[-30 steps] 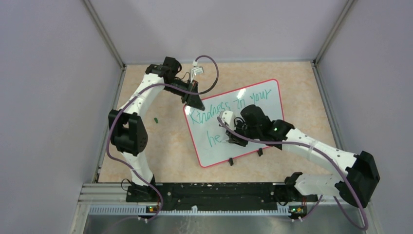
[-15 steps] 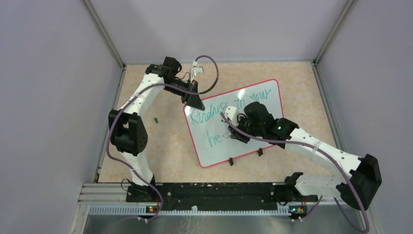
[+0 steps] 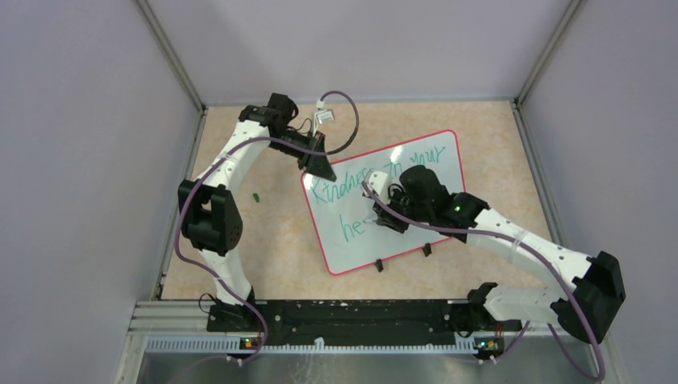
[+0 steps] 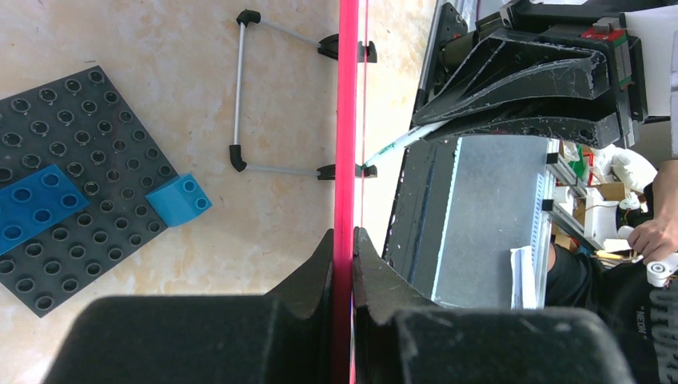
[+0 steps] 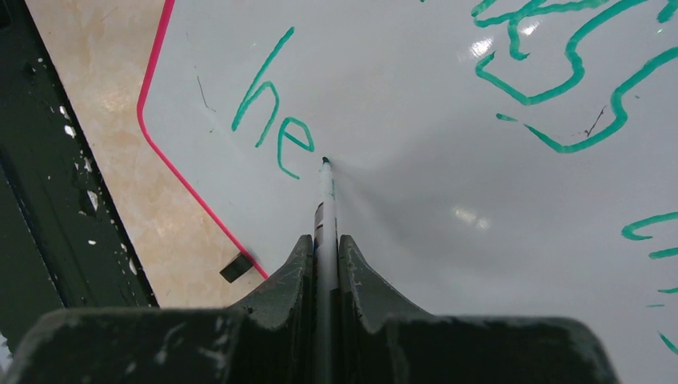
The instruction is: Write a sentence on the whiteboard
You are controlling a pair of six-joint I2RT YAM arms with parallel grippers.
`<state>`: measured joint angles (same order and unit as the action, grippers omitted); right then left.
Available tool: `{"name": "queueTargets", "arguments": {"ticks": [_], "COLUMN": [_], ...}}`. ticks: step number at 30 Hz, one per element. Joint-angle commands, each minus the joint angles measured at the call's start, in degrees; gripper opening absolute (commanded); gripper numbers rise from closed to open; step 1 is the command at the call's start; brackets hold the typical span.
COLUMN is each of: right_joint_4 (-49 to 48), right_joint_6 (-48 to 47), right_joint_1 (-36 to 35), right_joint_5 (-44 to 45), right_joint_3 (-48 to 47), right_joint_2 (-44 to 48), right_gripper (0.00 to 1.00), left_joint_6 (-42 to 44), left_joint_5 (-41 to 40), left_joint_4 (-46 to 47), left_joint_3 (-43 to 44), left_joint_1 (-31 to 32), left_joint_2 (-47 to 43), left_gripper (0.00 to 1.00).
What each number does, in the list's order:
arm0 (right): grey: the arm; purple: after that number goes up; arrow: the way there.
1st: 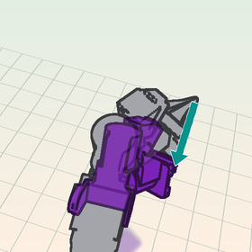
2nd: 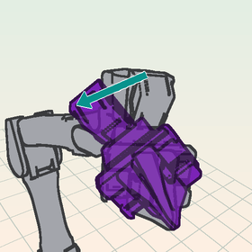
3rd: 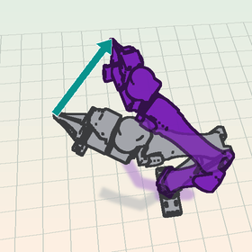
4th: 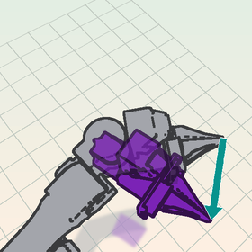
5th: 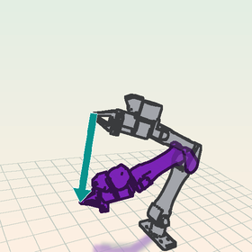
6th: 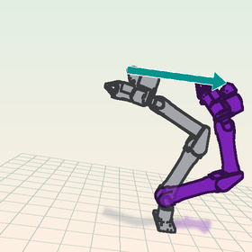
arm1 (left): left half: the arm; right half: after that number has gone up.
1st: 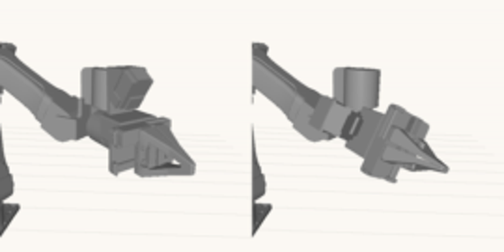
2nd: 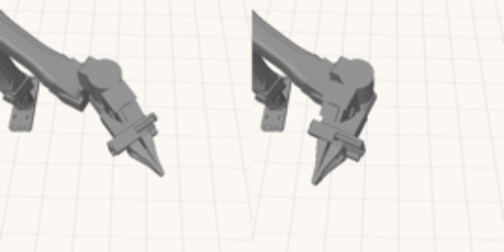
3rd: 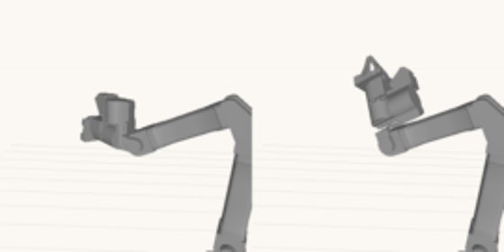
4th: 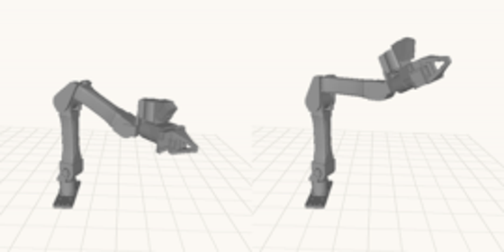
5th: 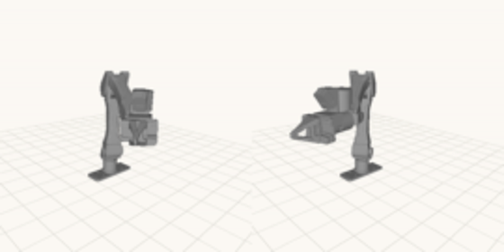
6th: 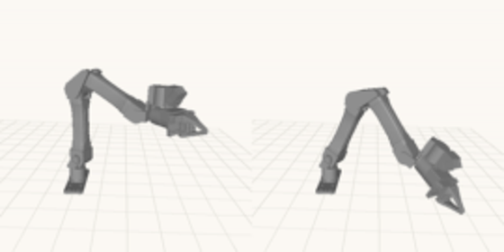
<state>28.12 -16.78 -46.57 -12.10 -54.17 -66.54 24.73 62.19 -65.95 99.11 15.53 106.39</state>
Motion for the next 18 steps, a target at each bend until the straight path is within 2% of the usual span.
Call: {"name": "queueTargets", "arguments": {"ticks": [1, 18], "right_joint_4": [-3.01, 0.19], "right_joint_6": [0.17, -2.13], "right_joint_1": [0.55, -0.04], "right_joint_5": [-0.71, -2.09], "right_joint_3": [-1.83, 2.87], "right_joint_2": [-0.91, 0.71], "right_gripper": [0.0, 0.0], "left_joint_6": [2.34, 2.08], "left_joint_5": [-7.61, -7.85], "left_joint_4": [1.25, 1.23], "left_joint_3": [0.64, 0.74], "left_joint_1": [-0.24, -0.28], "left_joint_2": [-0.13, -0.03], "left_gripper": [0.0, 0.0]}}
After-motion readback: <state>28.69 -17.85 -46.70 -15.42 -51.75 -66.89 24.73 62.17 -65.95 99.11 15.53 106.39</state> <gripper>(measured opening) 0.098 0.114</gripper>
